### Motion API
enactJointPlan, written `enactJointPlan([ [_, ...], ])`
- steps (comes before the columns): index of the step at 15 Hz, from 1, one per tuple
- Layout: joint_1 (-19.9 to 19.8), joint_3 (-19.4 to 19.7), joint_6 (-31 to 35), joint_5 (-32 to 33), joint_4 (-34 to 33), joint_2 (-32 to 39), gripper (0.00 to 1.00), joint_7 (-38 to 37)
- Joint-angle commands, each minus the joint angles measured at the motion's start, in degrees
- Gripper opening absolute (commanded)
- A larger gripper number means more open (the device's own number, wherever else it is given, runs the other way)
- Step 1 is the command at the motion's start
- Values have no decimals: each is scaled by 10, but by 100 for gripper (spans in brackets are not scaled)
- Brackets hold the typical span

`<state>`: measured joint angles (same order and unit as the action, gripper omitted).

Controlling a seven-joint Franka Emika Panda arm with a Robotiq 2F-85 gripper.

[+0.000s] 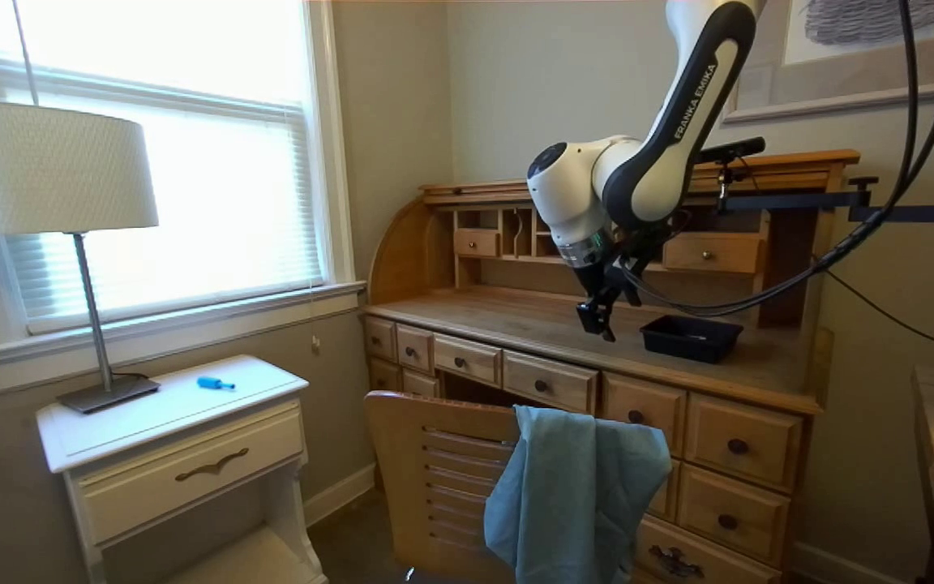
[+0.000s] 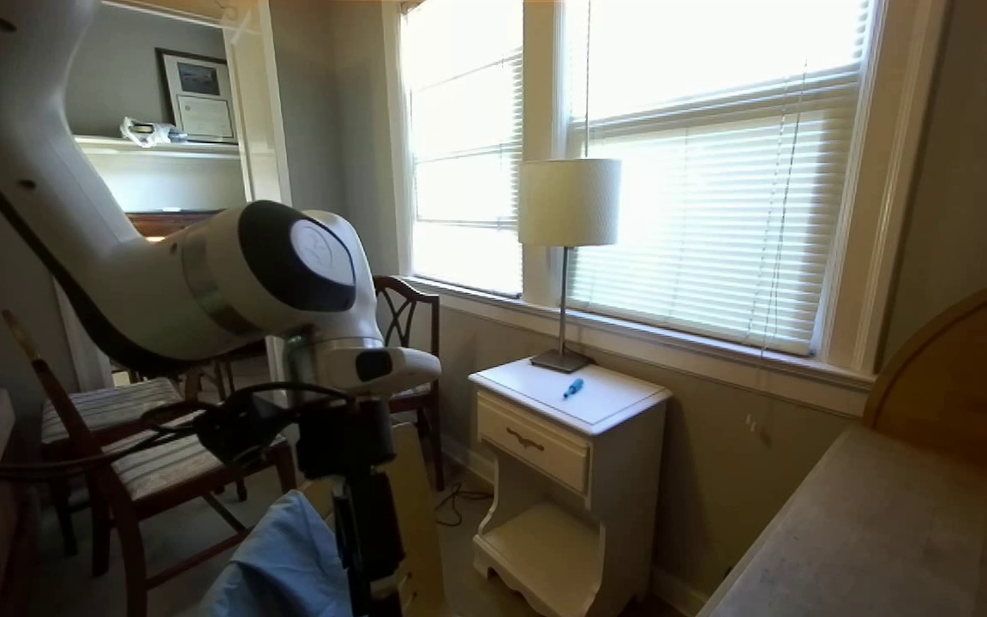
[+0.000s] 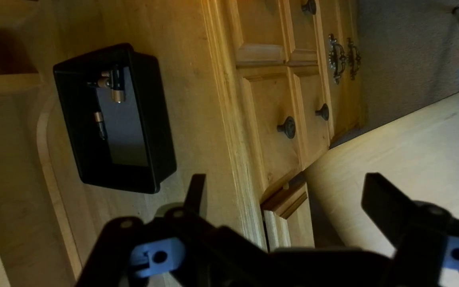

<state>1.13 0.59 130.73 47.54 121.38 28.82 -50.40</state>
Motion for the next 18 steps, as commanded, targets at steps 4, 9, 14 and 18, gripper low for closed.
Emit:
enactJointPlan([
  [4,40,31,-16,5,-12,15,100,-32],
  [9,83,22,-74,-27,-89,103,100,-66],
  [14,93,27,-122,-83,-170,192,100,-49],
  [18,92,54,-159,-124,-233,263,100,-50],
])
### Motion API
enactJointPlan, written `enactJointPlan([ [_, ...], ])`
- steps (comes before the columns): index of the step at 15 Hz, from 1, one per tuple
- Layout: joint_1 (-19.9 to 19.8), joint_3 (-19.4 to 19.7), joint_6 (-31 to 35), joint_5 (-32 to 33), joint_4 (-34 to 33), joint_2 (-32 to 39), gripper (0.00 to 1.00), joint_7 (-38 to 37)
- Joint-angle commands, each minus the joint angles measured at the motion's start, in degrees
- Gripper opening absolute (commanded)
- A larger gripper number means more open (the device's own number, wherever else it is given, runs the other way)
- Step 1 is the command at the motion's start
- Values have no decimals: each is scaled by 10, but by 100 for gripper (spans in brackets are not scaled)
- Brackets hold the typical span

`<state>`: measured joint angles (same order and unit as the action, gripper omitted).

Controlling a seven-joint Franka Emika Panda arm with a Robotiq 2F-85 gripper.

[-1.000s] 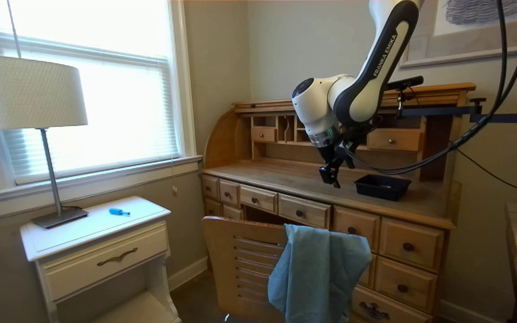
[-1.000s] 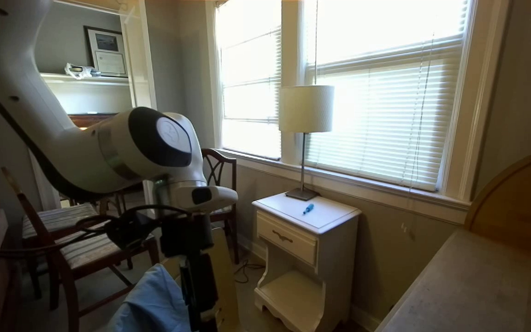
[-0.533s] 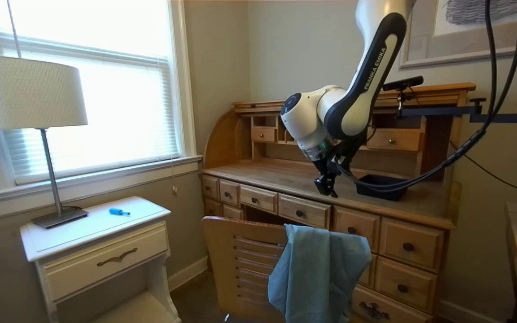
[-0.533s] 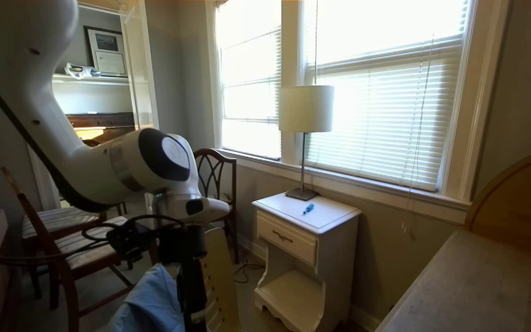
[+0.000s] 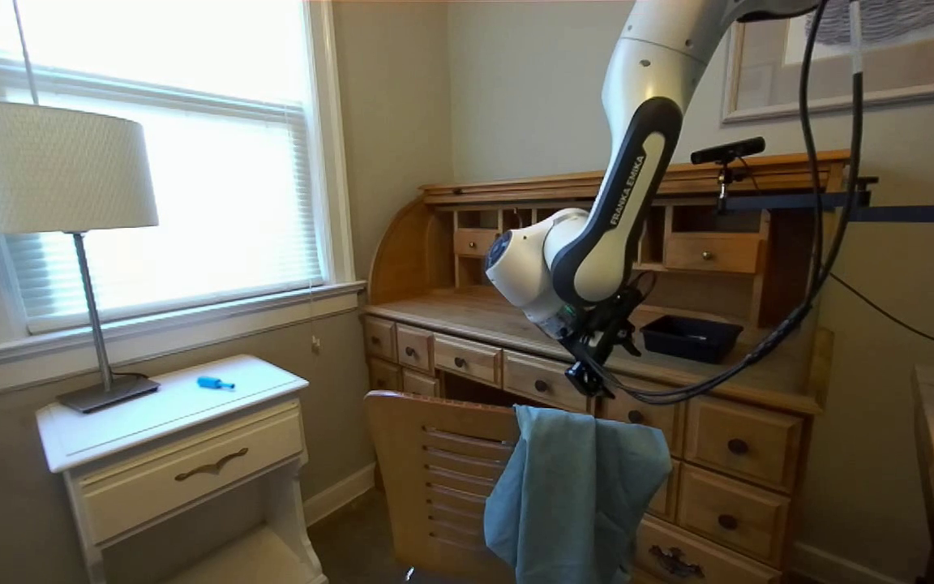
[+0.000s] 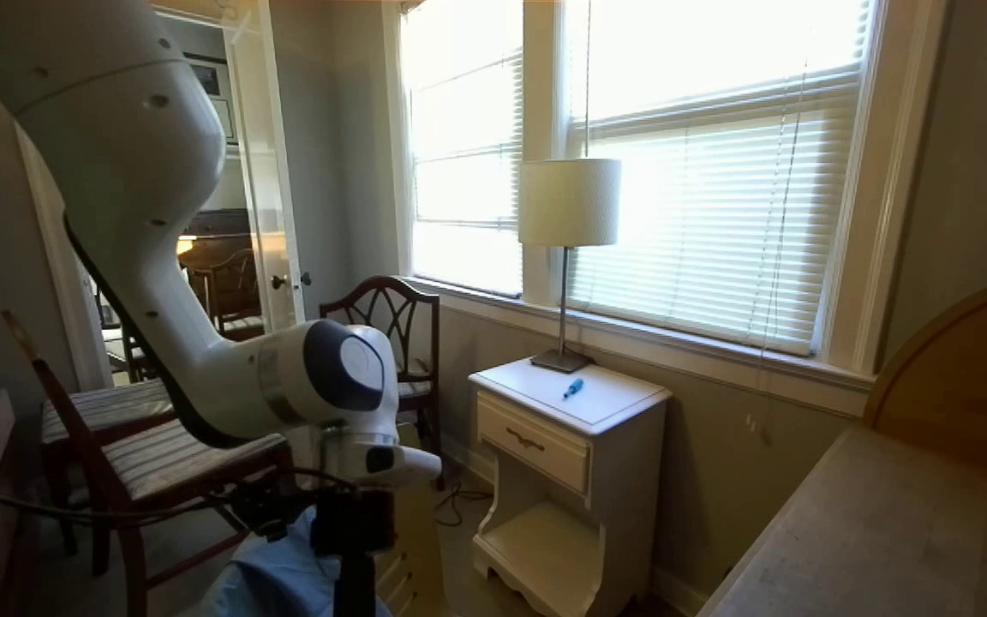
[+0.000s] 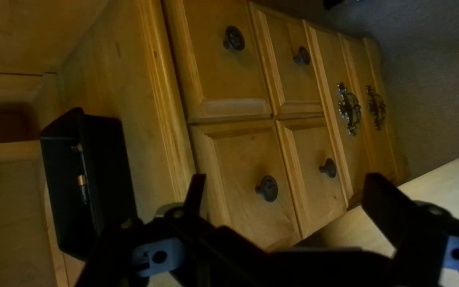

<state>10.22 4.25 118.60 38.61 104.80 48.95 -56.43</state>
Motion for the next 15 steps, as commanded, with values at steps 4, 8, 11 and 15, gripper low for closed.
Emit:
enactJointPlan([
  [4,9,34,-35,-34,-66,73,100,14],
  [8,11,38,-36,-34,-75,83,100,15],
  [11,26,56,-9,5,-92,107,100,8],
  [15,37,62,7,32,-169,179,100,24],
])
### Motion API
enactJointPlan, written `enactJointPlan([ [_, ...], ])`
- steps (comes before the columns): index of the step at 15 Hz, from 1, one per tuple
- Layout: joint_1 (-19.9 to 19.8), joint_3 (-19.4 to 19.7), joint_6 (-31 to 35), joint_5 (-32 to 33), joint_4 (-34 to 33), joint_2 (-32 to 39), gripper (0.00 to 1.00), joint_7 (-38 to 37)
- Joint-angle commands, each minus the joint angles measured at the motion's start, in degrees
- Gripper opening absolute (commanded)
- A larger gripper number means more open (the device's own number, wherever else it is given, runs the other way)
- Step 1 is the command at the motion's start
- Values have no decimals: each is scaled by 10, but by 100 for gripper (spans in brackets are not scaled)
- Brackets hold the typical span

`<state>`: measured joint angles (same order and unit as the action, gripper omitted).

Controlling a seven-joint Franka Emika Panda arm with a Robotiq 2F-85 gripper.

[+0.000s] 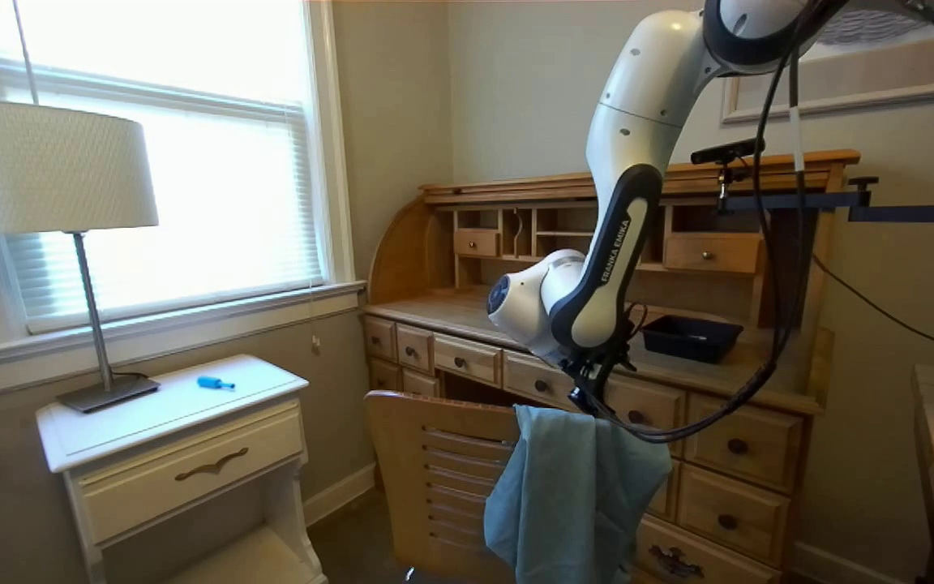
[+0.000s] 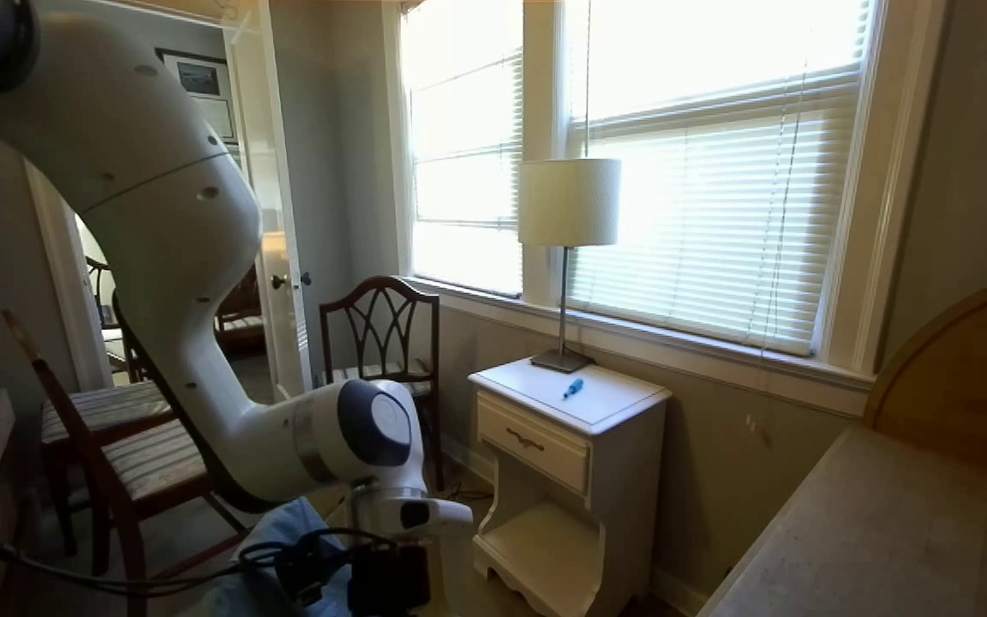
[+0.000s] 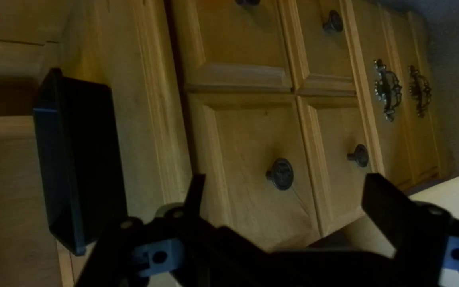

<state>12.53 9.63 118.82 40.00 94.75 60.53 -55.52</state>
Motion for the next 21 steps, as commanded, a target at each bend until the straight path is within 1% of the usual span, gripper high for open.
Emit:
enactJointPlan([
  [1,14,6,2,14,-87,81,100,21],
  [4,18,9,-14,10,-139,132,100,51],
  [9,39,42,-79,17,-220,212,100,74],
  [11,44,50,-97,17,-251,238,100,79],
  [12,46,51,-111,9,-268,249,100,73],
  [13,40,46,-127,-1,-282,254,100,84],
  [14,38,43,-92,7,-225,218,100,68],
  [17,38,43,-111,7,-253,235,100,69],
  [21,43,57,-116,14,-269,254,100,53],
])
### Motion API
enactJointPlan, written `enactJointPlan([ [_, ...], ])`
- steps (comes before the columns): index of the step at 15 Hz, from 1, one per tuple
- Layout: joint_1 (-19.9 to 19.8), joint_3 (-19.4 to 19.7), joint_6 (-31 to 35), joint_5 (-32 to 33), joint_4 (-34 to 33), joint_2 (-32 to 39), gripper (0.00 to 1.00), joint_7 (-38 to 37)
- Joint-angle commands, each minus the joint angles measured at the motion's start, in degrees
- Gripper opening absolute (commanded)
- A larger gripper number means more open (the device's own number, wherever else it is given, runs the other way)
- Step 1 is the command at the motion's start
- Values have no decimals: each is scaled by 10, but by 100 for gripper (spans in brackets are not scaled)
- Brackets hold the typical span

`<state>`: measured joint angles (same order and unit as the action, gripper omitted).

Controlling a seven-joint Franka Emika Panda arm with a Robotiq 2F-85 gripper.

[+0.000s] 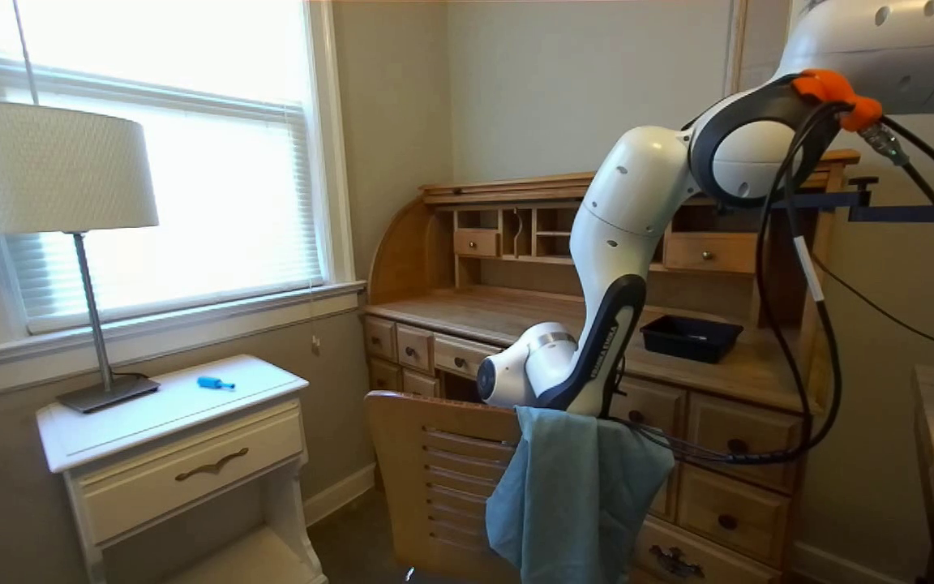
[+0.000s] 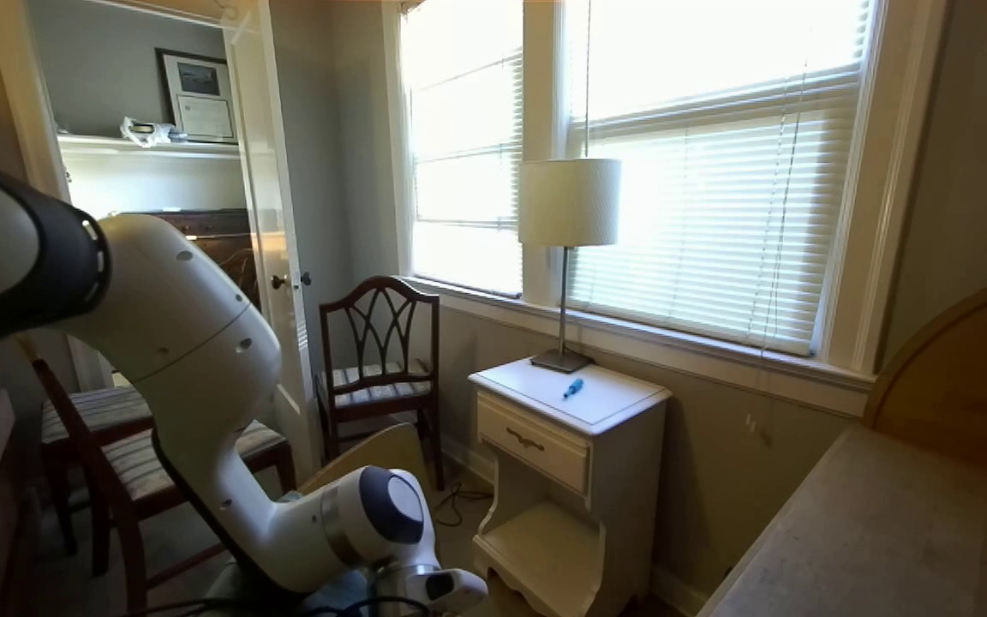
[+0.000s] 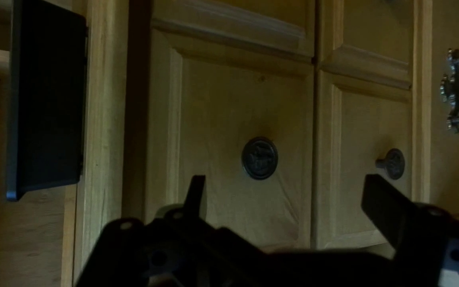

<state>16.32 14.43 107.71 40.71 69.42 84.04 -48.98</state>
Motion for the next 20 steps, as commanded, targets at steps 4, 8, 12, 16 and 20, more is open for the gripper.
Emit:
enactJointPlan([
  [4,-4,7,6,23,1,13,100,-9],
  [8,-19,-1,9,14,-3,12,100,-23],
  [12,-38,-9,9,-8,-10,11,100,-56],
  [16,-35,1,13,-3,-6,11,100,-151],
  [20,-31,4,12,0,-9,10,100,-246],
])
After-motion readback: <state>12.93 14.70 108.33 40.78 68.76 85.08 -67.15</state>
